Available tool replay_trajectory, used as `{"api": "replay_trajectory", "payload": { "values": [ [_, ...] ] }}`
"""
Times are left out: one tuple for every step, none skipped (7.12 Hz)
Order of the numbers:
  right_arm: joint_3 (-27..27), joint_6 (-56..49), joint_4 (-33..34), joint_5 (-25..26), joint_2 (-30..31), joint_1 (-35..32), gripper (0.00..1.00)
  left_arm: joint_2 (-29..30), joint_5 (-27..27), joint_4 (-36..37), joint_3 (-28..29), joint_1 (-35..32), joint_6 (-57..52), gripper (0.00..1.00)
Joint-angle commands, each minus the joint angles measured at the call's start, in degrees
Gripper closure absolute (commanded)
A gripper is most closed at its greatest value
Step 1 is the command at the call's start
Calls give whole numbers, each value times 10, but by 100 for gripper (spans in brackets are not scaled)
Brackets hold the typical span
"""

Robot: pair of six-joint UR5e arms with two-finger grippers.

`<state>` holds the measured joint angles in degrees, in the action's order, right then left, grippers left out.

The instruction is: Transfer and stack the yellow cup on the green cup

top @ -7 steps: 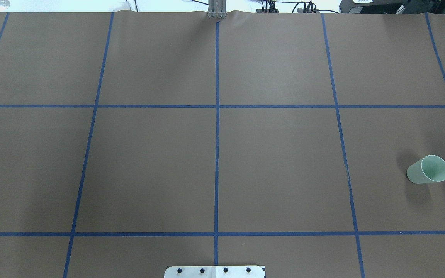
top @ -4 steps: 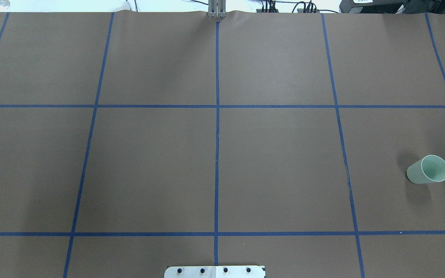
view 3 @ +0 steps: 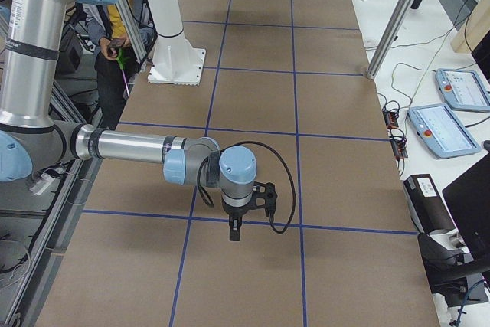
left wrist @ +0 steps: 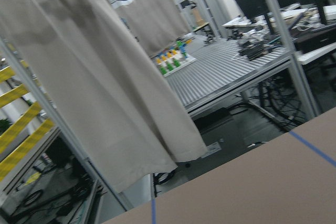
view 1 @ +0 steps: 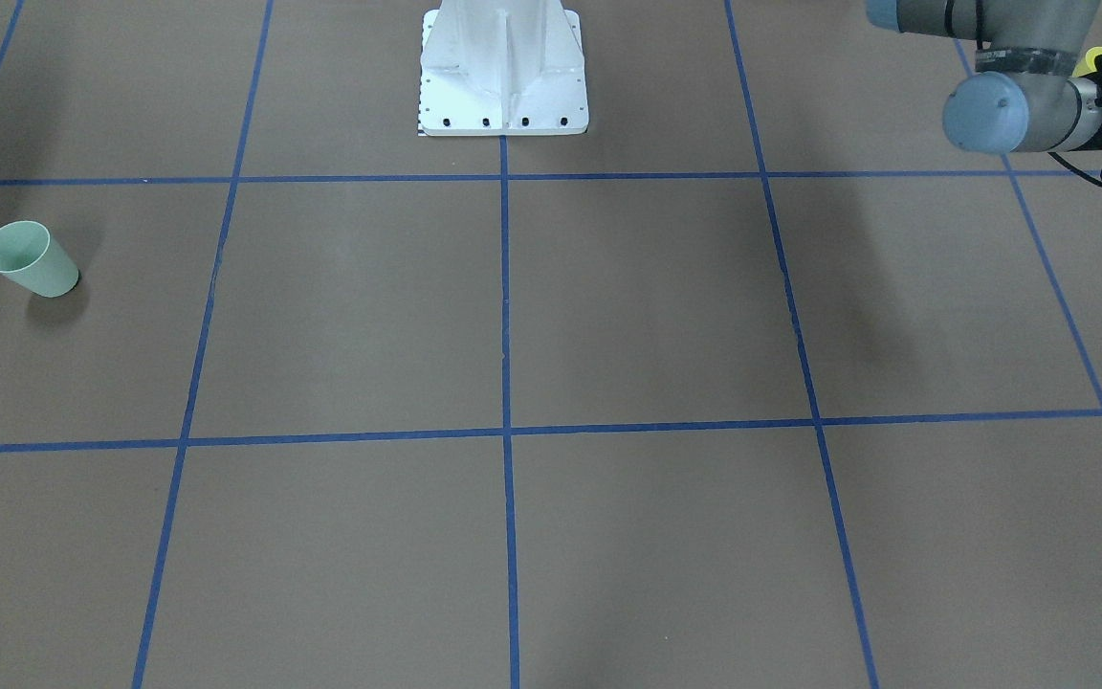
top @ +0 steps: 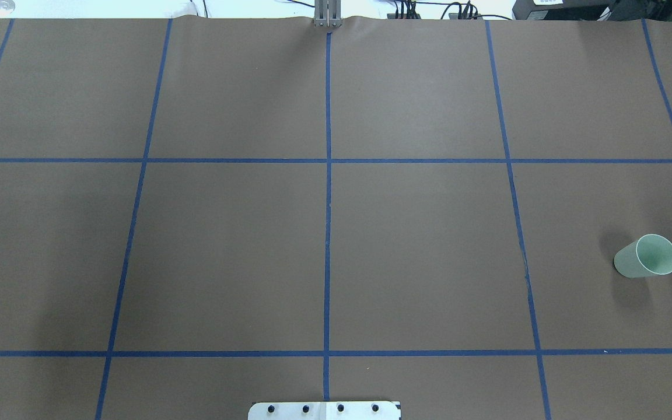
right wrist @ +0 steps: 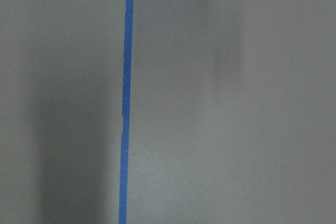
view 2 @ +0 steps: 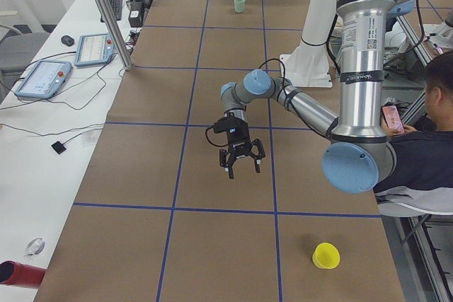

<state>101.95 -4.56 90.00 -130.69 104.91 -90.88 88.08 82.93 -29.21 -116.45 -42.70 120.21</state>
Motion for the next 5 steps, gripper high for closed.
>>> {"api": "replay_trajectory", "payload": {
  "values": [
    [-3, -2, -16, 2, 0, 0, 0, 3, 129, 62, 52, 38, 64, 0],
    [-3, -2, -17, 0, 0, 0, 0, 3, 160, 58, 79, 39, 83, 0],
    [-3, -2, -17, -1, -1, 1, 0, 2, 183, 38, 124, 39, 91, 0],
    [-3, -2, -19, -1, -3, 1, 0, -7, 197, 0, 162, 38, 121, 0],
    [-3, -2, -39, -1, -4, 1, 0, -18, 215, -39, 202, 37, 135, 0]
  ]
}}
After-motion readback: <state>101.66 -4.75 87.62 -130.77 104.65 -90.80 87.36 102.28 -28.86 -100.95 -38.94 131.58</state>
